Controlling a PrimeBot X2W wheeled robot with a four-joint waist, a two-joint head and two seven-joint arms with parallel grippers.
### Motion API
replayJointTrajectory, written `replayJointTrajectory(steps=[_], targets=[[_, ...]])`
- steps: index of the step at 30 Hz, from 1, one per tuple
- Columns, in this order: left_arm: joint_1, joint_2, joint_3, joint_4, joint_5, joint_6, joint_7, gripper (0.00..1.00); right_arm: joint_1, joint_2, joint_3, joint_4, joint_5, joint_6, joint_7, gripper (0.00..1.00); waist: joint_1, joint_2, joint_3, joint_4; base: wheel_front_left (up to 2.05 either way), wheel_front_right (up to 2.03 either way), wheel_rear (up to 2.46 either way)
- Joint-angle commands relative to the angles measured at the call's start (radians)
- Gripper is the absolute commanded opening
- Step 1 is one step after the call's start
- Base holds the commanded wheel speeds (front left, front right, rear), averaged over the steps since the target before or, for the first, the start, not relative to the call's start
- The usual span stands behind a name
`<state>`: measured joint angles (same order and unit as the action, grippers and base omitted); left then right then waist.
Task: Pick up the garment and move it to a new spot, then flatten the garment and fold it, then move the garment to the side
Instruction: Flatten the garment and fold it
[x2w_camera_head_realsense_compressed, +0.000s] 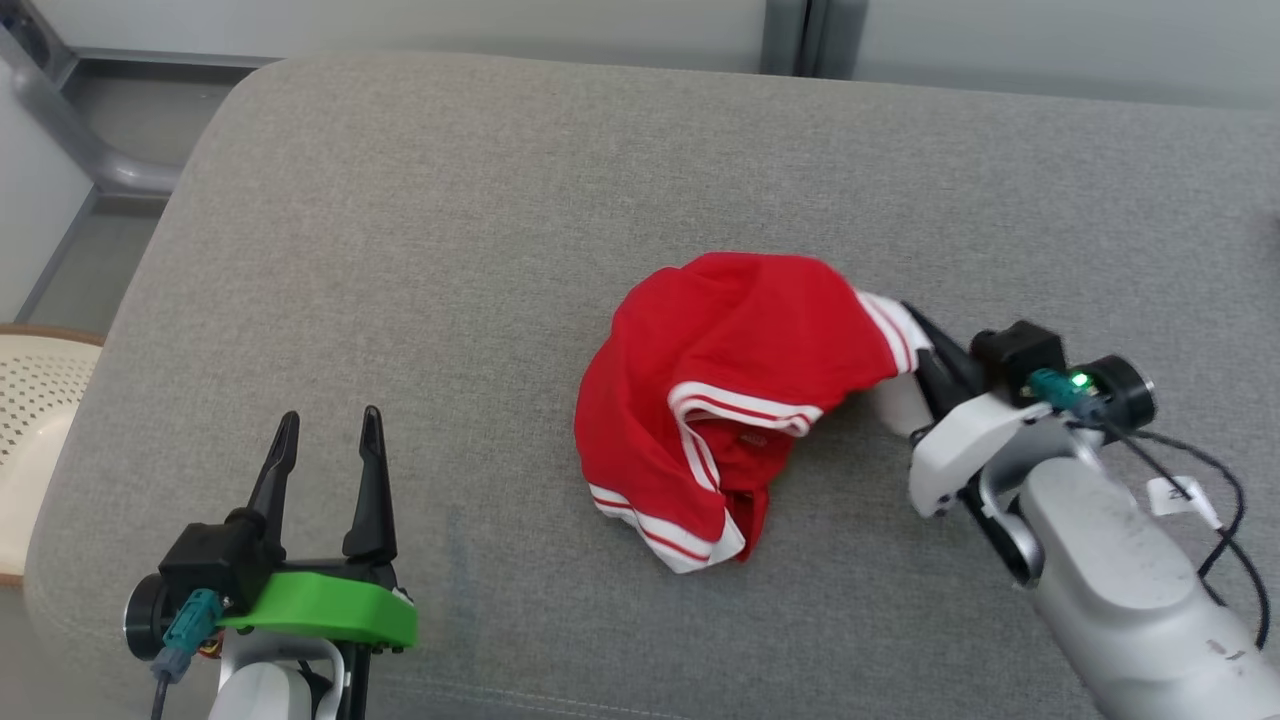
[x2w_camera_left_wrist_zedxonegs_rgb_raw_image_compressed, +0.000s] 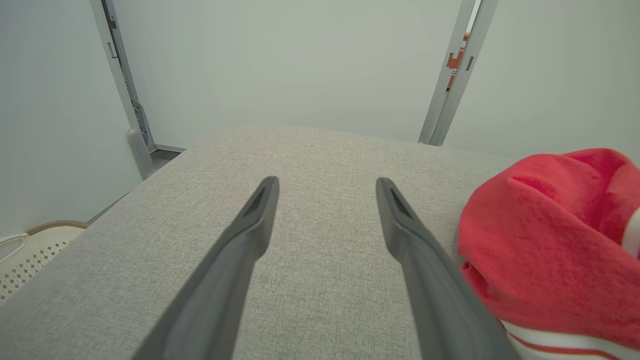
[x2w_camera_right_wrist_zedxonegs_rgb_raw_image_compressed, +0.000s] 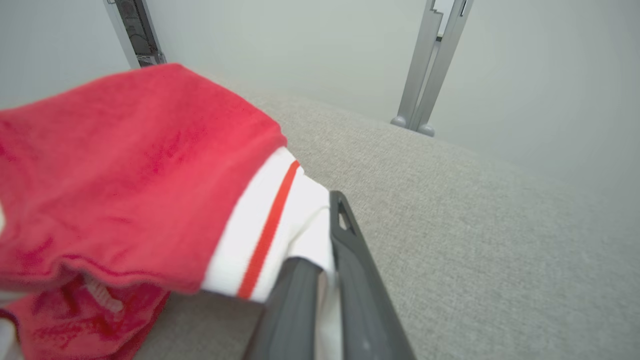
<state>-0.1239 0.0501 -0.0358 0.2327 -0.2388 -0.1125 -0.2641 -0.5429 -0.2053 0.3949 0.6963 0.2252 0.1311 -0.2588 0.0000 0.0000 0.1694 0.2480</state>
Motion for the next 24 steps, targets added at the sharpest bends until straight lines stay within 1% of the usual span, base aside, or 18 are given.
replayJointTrajectory(steps=[1,6,10,17,21,24], targets=[[0.01,0.001,0.005,-0.003,0.006,0.006,0.0,1.0,-0.011,-0.022,-0.031,-0.032,-0.013,-0.001,-0.007,0.0,0.0,0.0,-0.018,-0.024,0.0,0.0,0.0],[0.02,0.001,0.002,-0.005,0.012,0.004,0.0,1.0,0.029,-0.094,-0.126,-0.151,-0.036,-0.001,-0.007,0.0,0.0,0.0,-0.04,-0.056,0.0,0.0,0.0],[0.028,0.001,0.003,-0.002,0.015,0.002,0.0,1.0,0.044,-0.149,-0.188,-0.217,-0.053,-0.001,-0.007,0.0,0.0,0.0,-0.057,-0.071,0.0,0.0,0.0],[0.047,0.001,0.0,0.0,0.022,0.0,0.0,1.0,0.066,-0.255,-0.282,-0.309,-0.051,-0.001,0.016,0.0,0.0,0.0,-0.088,-0.073,0.0,0.0,0.0],[0.056,0.001,-0.006,-0.002,0.016,0.0,0.0,1.0,0.086,-0.285,-0.345,-0.373,-0.055,-0.001,0.054,0.0,0.0,0.0,-0.097,-0.068,0.0,0.0,0.0],[0.061,0.001,-0.01,-0.001,0.01,0.002,0.0,1.0,0.095,-0.285,-0.366,-0.429,-0.062,-0.001,0.083,0.0,0.0,0.0,-0.102,-0.062,0.0,0.0,0.0]])
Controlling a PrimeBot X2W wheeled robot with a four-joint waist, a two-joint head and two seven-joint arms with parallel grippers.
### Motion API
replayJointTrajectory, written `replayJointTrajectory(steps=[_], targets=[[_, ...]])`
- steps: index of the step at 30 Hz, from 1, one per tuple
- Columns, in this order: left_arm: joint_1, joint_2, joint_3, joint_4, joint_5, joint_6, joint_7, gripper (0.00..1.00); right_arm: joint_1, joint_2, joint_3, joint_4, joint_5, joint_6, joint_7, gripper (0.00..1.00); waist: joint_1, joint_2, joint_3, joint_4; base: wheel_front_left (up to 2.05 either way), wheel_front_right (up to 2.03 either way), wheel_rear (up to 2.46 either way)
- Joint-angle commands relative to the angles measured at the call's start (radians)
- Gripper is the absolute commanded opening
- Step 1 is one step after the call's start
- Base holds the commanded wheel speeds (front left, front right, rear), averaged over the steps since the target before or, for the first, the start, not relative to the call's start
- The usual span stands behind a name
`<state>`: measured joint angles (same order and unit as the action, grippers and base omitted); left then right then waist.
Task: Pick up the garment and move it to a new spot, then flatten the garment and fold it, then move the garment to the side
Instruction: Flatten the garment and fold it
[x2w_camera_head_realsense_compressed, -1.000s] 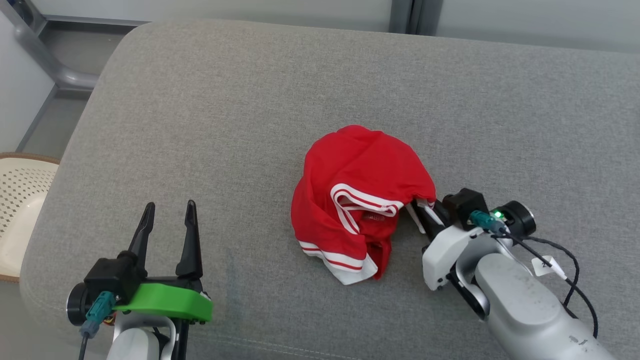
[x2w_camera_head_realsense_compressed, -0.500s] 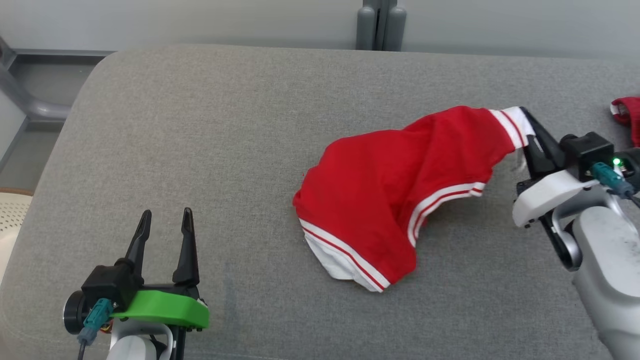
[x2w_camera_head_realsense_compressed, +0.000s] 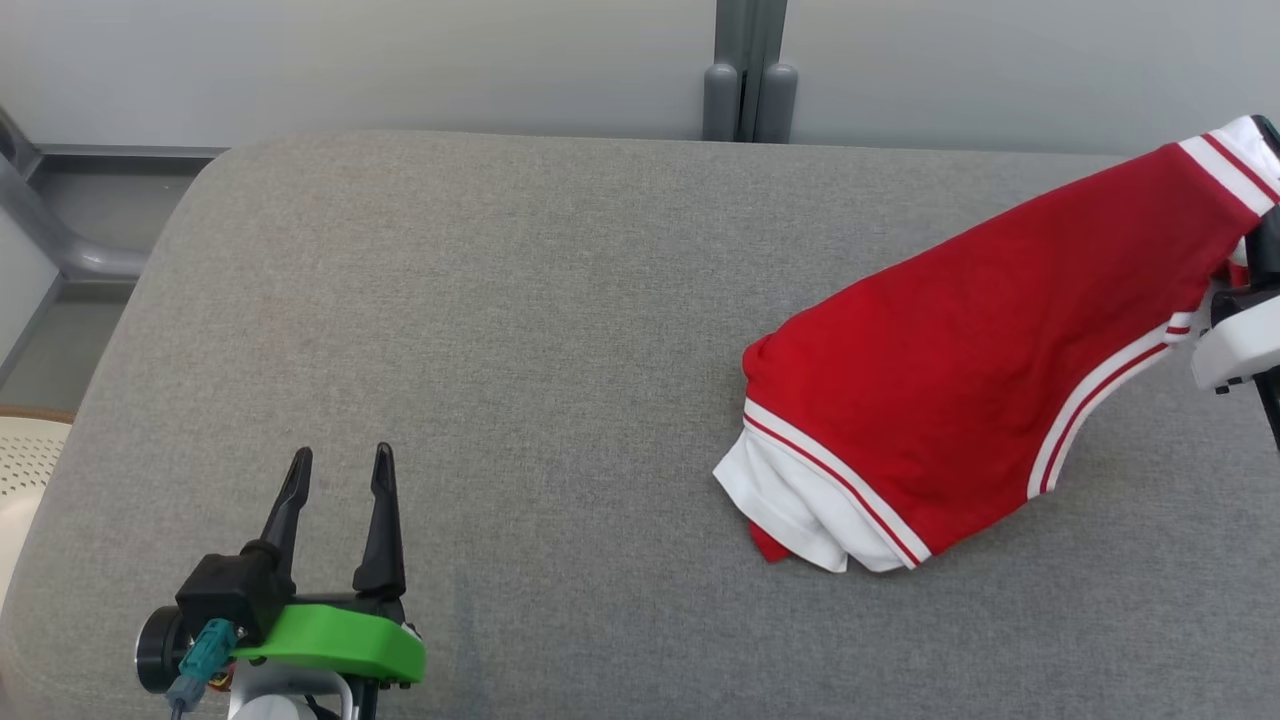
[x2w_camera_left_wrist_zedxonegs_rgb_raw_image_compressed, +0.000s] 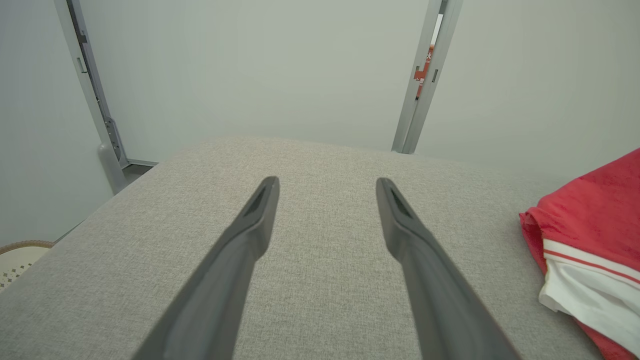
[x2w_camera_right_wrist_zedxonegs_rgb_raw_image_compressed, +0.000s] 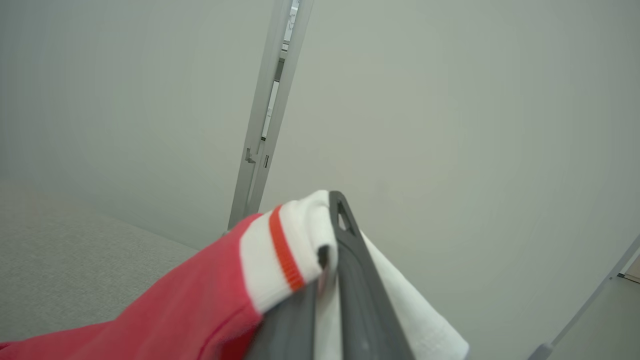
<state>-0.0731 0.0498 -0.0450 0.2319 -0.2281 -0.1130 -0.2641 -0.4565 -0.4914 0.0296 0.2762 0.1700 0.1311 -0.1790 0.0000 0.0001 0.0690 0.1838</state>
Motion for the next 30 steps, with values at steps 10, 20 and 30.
replayJointTrajectory(steps=[10,20,30], targets=[[-0.008,0.002,-0.016,0.002,-0.006,0.006,0.0,1.0,-0.08,0.117,0.219,-0.071,-0.002,-0.001,0.051,0.0,0.0,-0.0001,0.003,0.03,0.0,0.0,0.0],[-0.047,0.002,-0.055,0.009,-0.032,0.009,0.0,1.0,-0.301,0.342,0.538,0.212,0.046,-0.001,-0.007,0.0,0.0,-0.0001,0.045,0.104,0.0,0.0,0.0],[-0.073,0.002,-0.109,0.02,-0.067,0.026,0.0,1.0,-0.378,0.437,0.781,0.53,0.172,-0.001,-0.057,1.0,0.0,-0.0001,0.083,0.186,0.0,0.0,0.0]])
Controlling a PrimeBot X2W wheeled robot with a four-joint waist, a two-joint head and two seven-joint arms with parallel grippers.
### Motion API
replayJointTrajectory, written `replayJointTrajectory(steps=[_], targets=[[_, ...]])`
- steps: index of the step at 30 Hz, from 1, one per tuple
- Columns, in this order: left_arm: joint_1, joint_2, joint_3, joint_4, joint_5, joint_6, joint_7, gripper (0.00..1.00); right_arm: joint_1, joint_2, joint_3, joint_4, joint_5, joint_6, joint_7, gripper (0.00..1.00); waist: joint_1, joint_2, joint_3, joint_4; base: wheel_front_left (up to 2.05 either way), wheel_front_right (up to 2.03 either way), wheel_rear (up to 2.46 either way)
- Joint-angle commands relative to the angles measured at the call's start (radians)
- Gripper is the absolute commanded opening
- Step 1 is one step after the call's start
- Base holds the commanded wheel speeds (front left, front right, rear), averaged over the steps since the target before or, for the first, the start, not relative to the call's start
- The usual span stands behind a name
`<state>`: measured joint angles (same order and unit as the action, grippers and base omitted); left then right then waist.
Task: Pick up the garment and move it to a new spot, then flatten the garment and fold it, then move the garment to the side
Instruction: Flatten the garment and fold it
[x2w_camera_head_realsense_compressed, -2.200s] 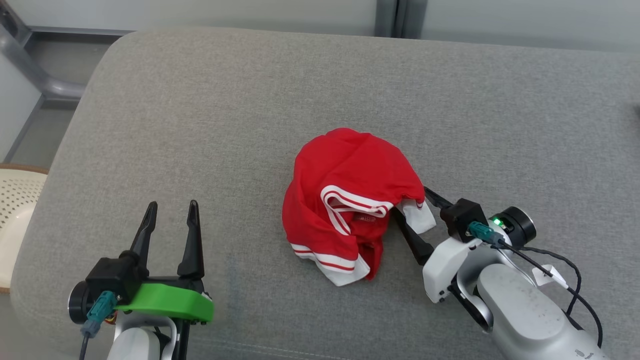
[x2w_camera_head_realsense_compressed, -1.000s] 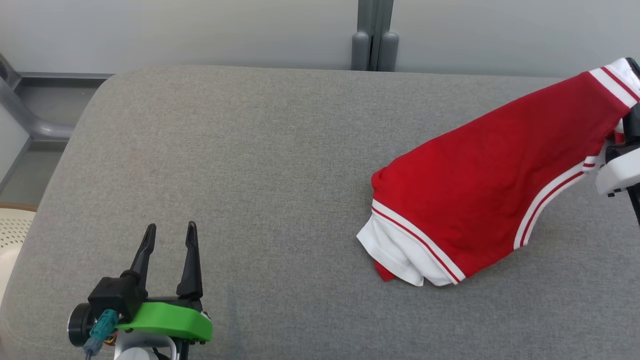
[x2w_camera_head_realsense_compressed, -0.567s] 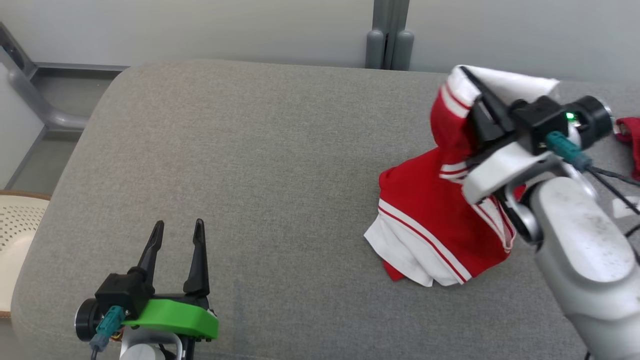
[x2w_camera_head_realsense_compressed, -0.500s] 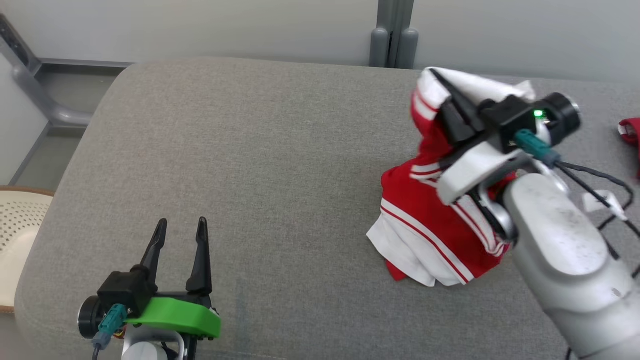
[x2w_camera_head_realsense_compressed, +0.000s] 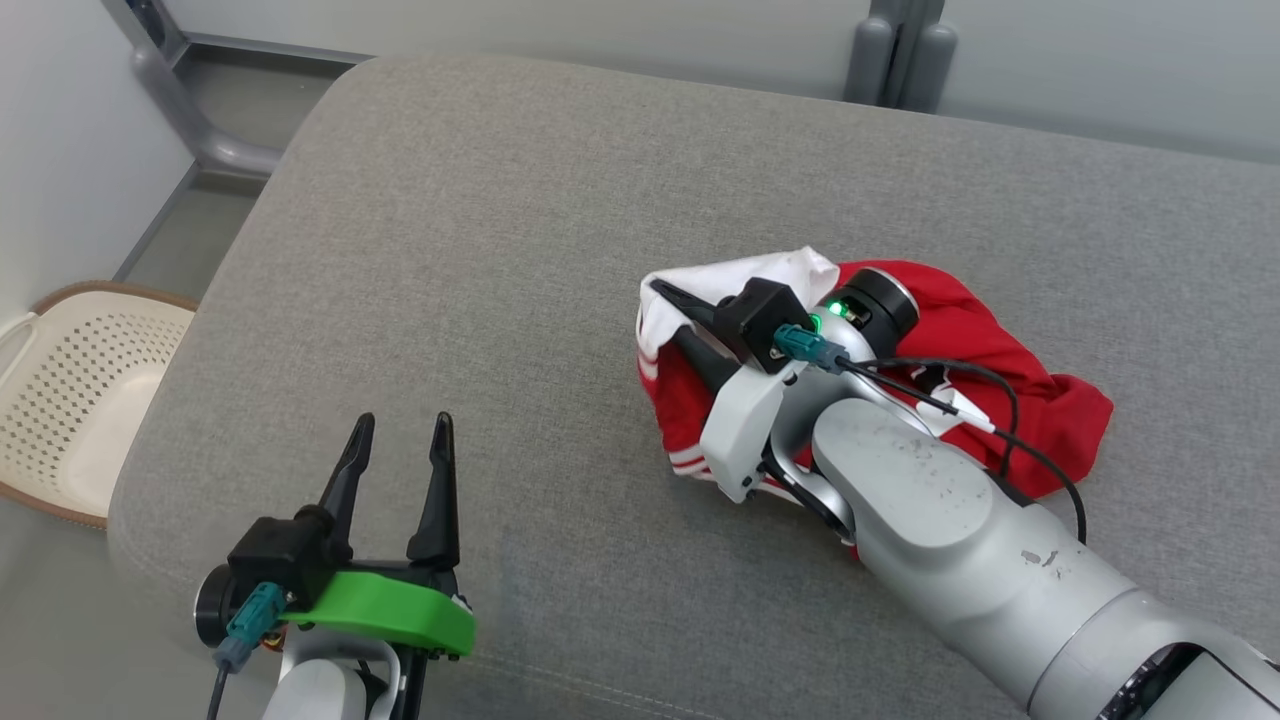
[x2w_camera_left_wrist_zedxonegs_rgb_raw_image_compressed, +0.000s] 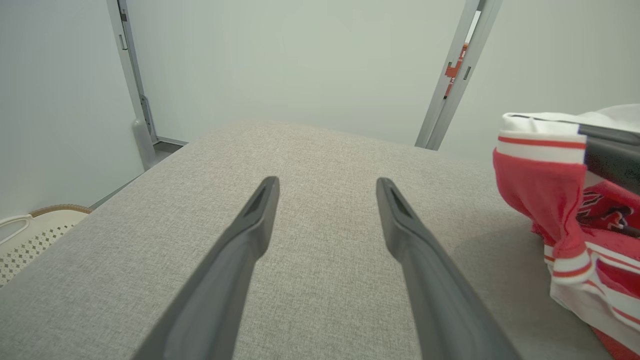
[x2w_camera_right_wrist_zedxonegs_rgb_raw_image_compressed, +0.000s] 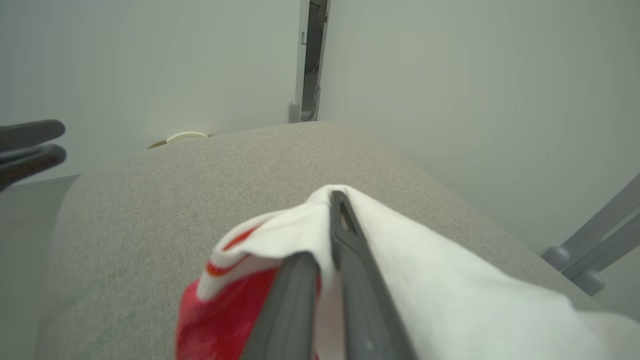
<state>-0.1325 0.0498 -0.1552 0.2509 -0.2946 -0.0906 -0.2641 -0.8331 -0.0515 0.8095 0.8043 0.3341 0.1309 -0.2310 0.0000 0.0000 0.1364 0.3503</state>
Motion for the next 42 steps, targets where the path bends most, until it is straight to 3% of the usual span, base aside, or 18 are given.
replayJointTrajectory(steps=[1,9,21,26,33,42], targets=[[-0.015,0.002,-0.001,0.002,-0.001,0.005,0.0,1.0,-0.006,-0.001,0.02,0.021,0.02,0.0,-0.011,1.0,0.0,0.0,0.017,0.022,0.0,0.0,0.0],[0.006,0.002,0.032,-0.001,0.017,0.013,0.0,1.0,-0.059,-0.013,0.044,0.072,0.057,0.0,-0.035,1.0,0.0,0.0,-0.001,-0.04,0.0,0.0,0.0],[0.037,0.002,0.074,-0.01,0.035,0.005,0.0,1.0,0.066,-0.228,-0.02,-0.092,0.027,0.0,-0.034,1.0,0.0,0.0,-0.035,-0.147,0.0,0.0,0.0],[0.045,0.002,0.079,-0.014,0.039,0.005,0.0,1.0,0.171,-0.284,-0.066,-0.189,0.04,0.0,-0.034,1.0,0.0,0.0,-0.038,-0.172,0.0,0.0,0.0],[0.055,0.002,0.092,-0.023,0.05,0.002,0.0,1.0,0.372,-0.321,-0.294,-0.381,0.012,0.0,-0.034,1.0,0.0,0.0,-0.043,-0.198,0.0,0.0,0.0],[0.075,0.002,0.117,-0.024,0.07,-0.006,0.001,1.0,0.681,-0.248,-0.633,-0.646,-0.077,0.0,-0.034,1.0,0.0,0.0,-0.063,-0.228,0.0,0.0,0.0]])
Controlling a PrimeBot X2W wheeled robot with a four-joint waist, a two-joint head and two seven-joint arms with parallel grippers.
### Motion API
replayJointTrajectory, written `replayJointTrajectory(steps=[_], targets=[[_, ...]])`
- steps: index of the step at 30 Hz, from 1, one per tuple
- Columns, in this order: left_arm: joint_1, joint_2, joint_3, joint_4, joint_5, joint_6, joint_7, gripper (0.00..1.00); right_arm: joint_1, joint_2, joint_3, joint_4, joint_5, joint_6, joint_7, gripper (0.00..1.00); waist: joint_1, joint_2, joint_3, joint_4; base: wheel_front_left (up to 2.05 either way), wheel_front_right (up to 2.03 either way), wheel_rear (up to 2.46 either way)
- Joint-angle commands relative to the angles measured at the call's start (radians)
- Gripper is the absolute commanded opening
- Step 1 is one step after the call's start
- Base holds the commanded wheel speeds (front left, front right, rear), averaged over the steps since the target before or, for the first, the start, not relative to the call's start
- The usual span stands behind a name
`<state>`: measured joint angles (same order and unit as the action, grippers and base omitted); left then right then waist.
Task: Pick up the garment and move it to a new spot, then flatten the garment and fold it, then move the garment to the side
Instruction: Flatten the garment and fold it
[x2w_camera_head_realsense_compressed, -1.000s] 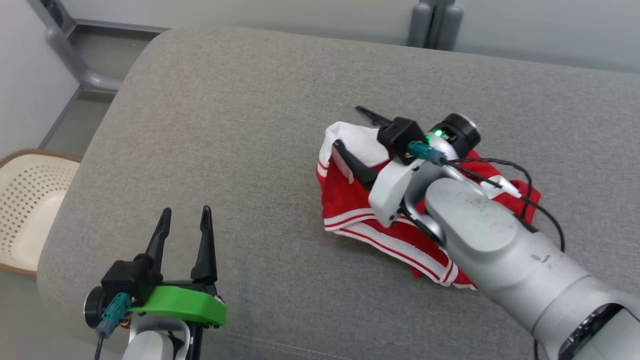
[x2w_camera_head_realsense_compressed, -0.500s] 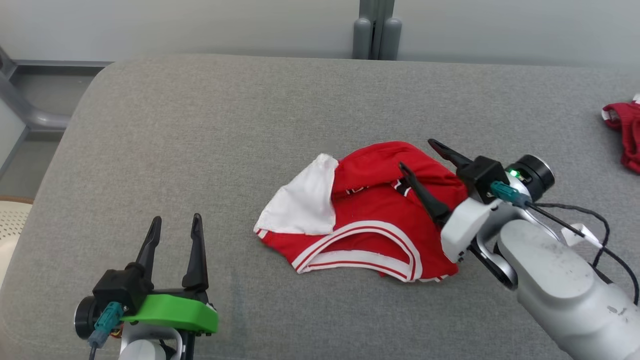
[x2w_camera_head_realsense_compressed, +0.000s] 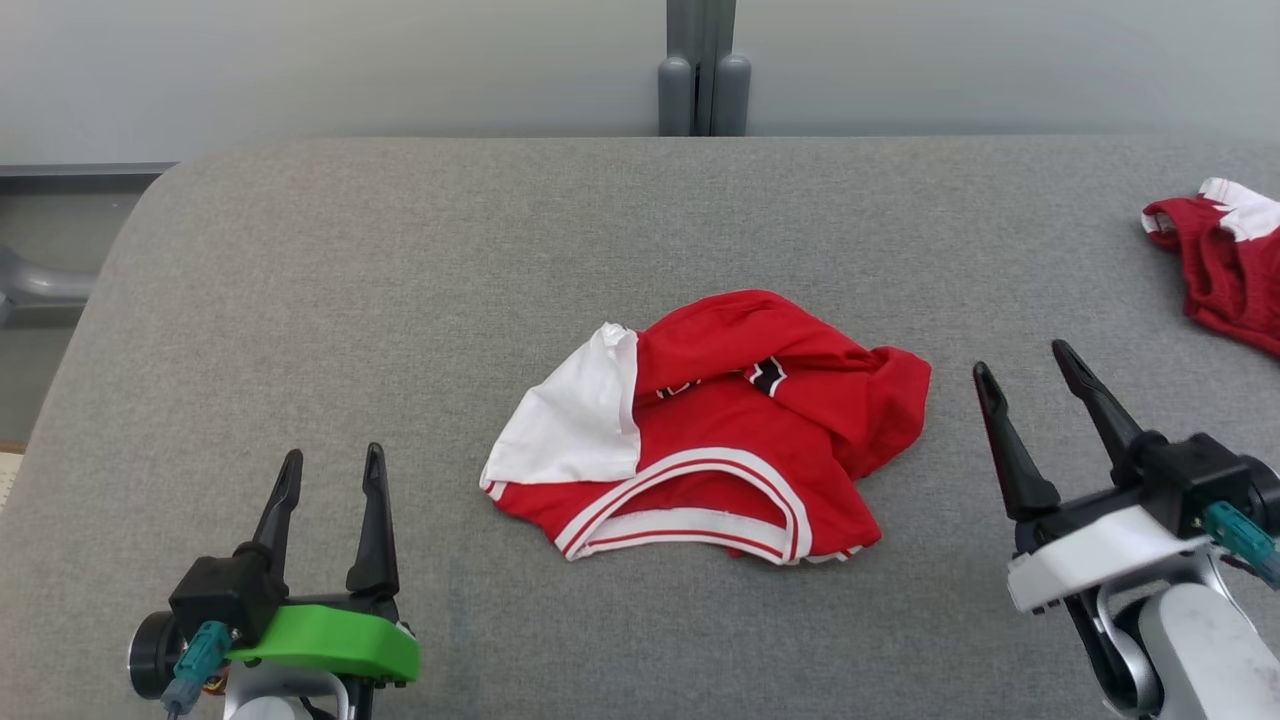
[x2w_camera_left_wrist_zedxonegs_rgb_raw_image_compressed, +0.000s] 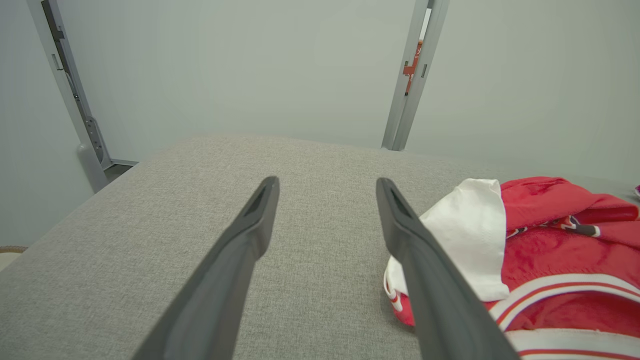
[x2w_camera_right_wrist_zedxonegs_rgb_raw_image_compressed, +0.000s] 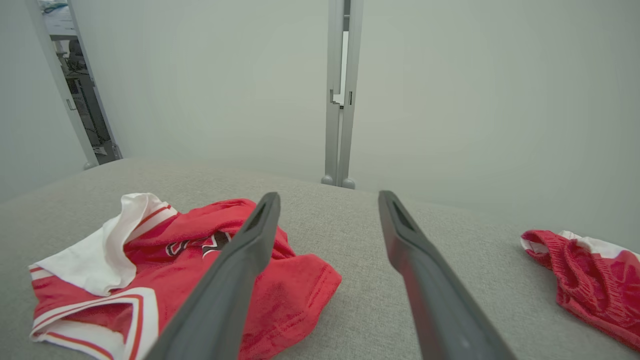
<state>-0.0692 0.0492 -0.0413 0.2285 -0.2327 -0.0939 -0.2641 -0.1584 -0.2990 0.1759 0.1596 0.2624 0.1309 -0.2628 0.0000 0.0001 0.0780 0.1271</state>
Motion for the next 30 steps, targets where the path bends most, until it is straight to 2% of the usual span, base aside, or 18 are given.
replayJointTrajectory(steps=[1,7,17,23,30], targets=[[0.015,0.003,0.007,0.0,0.011,-0.004,0.001,1.0,0.039,0.015,-0.028,-0.026,-0.012,0.0,-0.002,1.0,0.0,-0.0001,-0.008,-0.009,0.0,0.0,0.0],[0.032,0.003,0.021,0.003,0.027,-0.01,0.001,1.0,0.179,0.085,-0.126,-0.134,-0.054,0.0,-0.002,1.0,0.0,-0.0001,-0.027,-0.024,0.0,0.0,0.0],[0.041,0.003,0.011,0.021,0.03,-0.02,0.001,1.0,0.225,0.132,-0.121,-0.174,-0.085,0.0,-0.002,1.0,0.0,-0.0001,-0.037,-0.046,0.0,0.0,0.0],[0.009,0.003,-0.073,0.084,0.05,-0.032,0.001,1.0,0.207,0.142,-0.103,-0.161,-0.09,0.0,-0.002,1.0,0.0,-0.0001,-0.031,-0.056,0.0,0.0,0.0],[-0.046,0.003,-0.226,0.202,0.047,-0.037,0.001,1.0,0.176,0.15,-0.067,-0.145,-0.091,0.0,-0.002,1.0,0.0,-0.0001,-0.002,-0.093,0.0,0.0,0.0]])
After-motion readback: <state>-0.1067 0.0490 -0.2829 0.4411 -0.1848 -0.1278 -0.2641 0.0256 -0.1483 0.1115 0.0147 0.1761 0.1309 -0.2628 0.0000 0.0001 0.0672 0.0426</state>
